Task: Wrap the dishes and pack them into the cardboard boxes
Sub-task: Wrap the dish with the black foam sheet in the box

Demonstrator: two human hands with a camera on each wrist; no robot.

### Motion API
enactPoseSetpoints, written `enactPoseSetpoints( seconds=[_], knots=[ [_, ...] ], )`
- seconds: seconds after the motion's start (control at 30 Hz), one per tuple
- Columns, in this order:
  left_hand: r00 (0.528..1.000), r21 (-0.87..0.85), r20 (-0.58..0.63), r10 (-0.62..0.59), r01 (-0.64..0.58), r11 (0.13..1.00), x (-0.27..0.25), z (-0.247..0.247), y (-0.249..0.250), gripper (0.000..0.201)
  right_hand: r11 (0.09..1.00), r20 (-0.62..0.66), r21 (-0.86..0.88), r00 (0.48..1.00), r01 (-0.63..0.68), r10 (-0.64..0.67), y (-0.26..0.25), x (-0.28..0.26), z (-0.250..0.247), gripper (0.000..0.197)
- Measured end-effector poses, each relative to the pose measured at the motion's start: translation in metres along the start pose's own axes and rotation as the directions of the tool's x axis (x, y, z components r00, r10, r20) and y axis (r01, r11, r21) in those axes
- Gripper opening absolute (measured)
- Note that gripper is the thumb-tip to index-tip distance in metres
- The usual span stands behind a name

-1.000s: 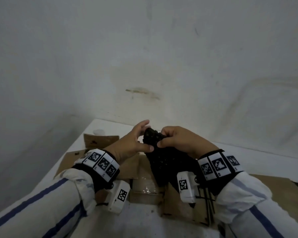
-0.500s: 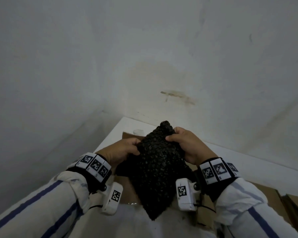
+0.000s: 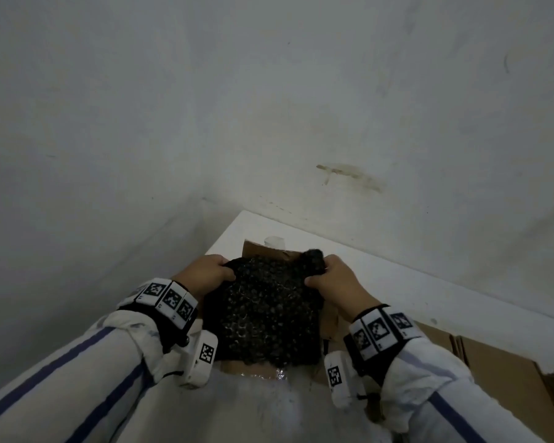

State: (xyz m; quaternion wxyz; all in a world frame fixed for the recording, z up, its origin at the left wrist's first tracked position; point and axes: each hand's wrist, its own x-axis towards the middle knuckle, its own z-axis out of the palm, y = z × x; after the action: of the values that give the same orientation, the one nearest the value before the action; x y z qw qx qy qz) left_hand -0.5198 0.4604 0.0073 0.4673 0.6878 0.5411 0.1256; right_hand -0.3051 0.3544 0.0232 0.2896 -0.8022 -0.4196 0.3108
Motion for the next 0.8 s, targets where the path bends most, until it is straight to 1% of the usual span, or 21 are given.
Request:
enactPoseSetpoints(
  seconds=[0.03, 0.1, 0.17, 0.2, 0.23, 0.27, 0.3, 0.33, 0.37, 0.4, 0.43, 0.47, 0.5, 0.53, 0.6, 0.67, 0.7, 0.73, 0.77, 0.8],
  knots=[
    [0.999, 0.016, -0.054, 0.008, -0.007, 1.000, 0.002, 0.002, -0.001, 0.003, 0.994, 0.017, -0.100, 0.999, 0.034, -0.032, 0.000, 0.001, 0.005, 0.027],
    [0.988, -0.005, -0.152, 0.030, -0.031, 0.999, 0.007, 0.009, -0.003, 0.010, 0.979, 0.019, -0.187, 0.996, 0.084, -0.082, -0.003, 0.002, 0.015, 0.028],
    [0.974, -0.050, -0.226, 0.035, -0.048, 0.998, 0.008, 0.019, -0.005, 0.030, 0.970, 0.007, -0.224, 0.995, 0.094, -0.095, -0.005, 0.003, 0.024, 0.023],
    [0.956, 0.017, -0.289, 0.052, -0.049, 0.999, 0.007, 0.024, -0.006, 0.041, 0.967, -0.005, -0.238, 0.996, 0.087, -0.091, -0.004, 0.005, 0.028, 0.021],
    [0.922, 0.150, -0.377, 0.089, -0.035, 0.988, 0.005, 0.028, -0.007, 0.049, 0.966, -0.025, -0.243, 0.995, 0.084, -0.093, -0.003, 0.006, 0.030, 0.019],
    [0.867, 0.265, -0.474, 0.156, -0.028, 0.964, 0.001, 0.030, -0.009, 0.052, 0.967, -0.050, -0.240, 0.994, 0.081, -0.096, -0.001, 0.008, 0.032, 0.019],
    [0.811, 0.348, -0.531, 0.248, -0.058, 0.936, -0.004, 0.031, -0.010, 0.051, 0.969, -0.075, -0.230, 0.991, 0.087, -0.106, 0.000, 0.009, 0.033, 0.019],
    [0.779, 0.390, -0.525, 0.343, -0.138, 0.911, -0.006, 0.030, -0.012, 0.047, 0.972, -0.100, -0.215, 0.988, 0.097, -0.120, 0.001, 0.009, 0.033, 0.019],
    [0.773, 0.403, -0.464, 0.433, -0.251, 0.880, -0.007, 0.029, -0.016, 0.043, 0.975, -0.122, -0.196, 0.984, 0.108, -0.134, 0.003, 0.010, 0.034, 0.019],
    [0.802, 0.404, -0.341, 0.491, -0.346, 0.847, -0.006, 0.026, -0.020, 0.042, 0.978, -0.140, -0.176, 0.980, 0.113, -0.138, 0.004, 0.011, 0.034, 0.019],
    [0.855, 0.435, -0.166, 0.491, -0.384, 0.815, -0.005, 0.025, -0.023, 0.046, 0.982, -0.157, -0.152, 0.978, 0.112, -0.135, 0.004, 0.012, 0.034, 0.018],
    [0.900, 0.506, 0.006, 0.435, -0.378, 0.775, -0.006, 0.024, -0.025, 0.054, 0.985, -0.169, -0.134, 0.977, 0.108, -0.130, 0.005, 0.013, 0.034, 0.017],
    [0.928, 0.589, 0.117, 0.353, -0.351, 0.728, -0.005, 0.025, -0.027, 0.061, 0.986, -0.176, -0.127, 0.976, 0.105, -0.126, 0.004, 0.014, 0.035, 0.016],
    [0.939, 0.650, 0.161, 0.305, -0.333, 0.683, -0.004, 0.027, -0.028, 0.067, 0.985, -0.172, -0.136, 0.977, 0.101, -0.124, 0.003, 0.014, 0.036, 0.016],
    [0.930, 0.714, 0.168, 0.327, -0.343, 0.610, 0.000, 0.032, -0.028, 0.073, 0.981, -0.130, -0.169, 0.984, 0.098, -0.121, 0.000, 0.015, 0.036, 0.019],
    [0.916, 0.746, 0.174, 0.361, -0.362, 0.558, 0.003, 0.036, -0.026, 0.072, 0.972, -0.033, -0.193, 0.989, 0.132, -0.141, -0.005, 0.014, 0.036, 0.027],
    [0.906, 0.758, 0.183, 0.381, -0.376, 0.532, 0.004, 0.037, -0.026, 0.071, 0.956, 0.038, -0.243, 0.986, 0.165, -0.161, -0.008, 0.013, 0.036, 0.032],
    [0.887, 0.774, 0.197, 0.417, -0.402, 0.489, 0.006, 0.038, -0.027, 0.071, 0.916, 0.113, -0.343, 0.977, 0.210, -0.182, -0.009, 0.013, 0.038, 0.040],
    [0.870, 0.792, 0.217, 0.443, -0.422, 0.441, 0.007, 0.039, -0.029, 0.071, 0.839, 0.183, -0.480, 0.964, 0.258, -0.192, -0.009, 0.012, 0.041, 0.048],
    [0.856, 0.804, 0.225, 0.465, -0.432, 0.407, 0.009, 0.040, -0.029, 0.073, 0.726, 0.233, -0.621, 0.954, 0.296, -0.190, -0.007, 0.013, 0.046, 0.055]
  ],
)
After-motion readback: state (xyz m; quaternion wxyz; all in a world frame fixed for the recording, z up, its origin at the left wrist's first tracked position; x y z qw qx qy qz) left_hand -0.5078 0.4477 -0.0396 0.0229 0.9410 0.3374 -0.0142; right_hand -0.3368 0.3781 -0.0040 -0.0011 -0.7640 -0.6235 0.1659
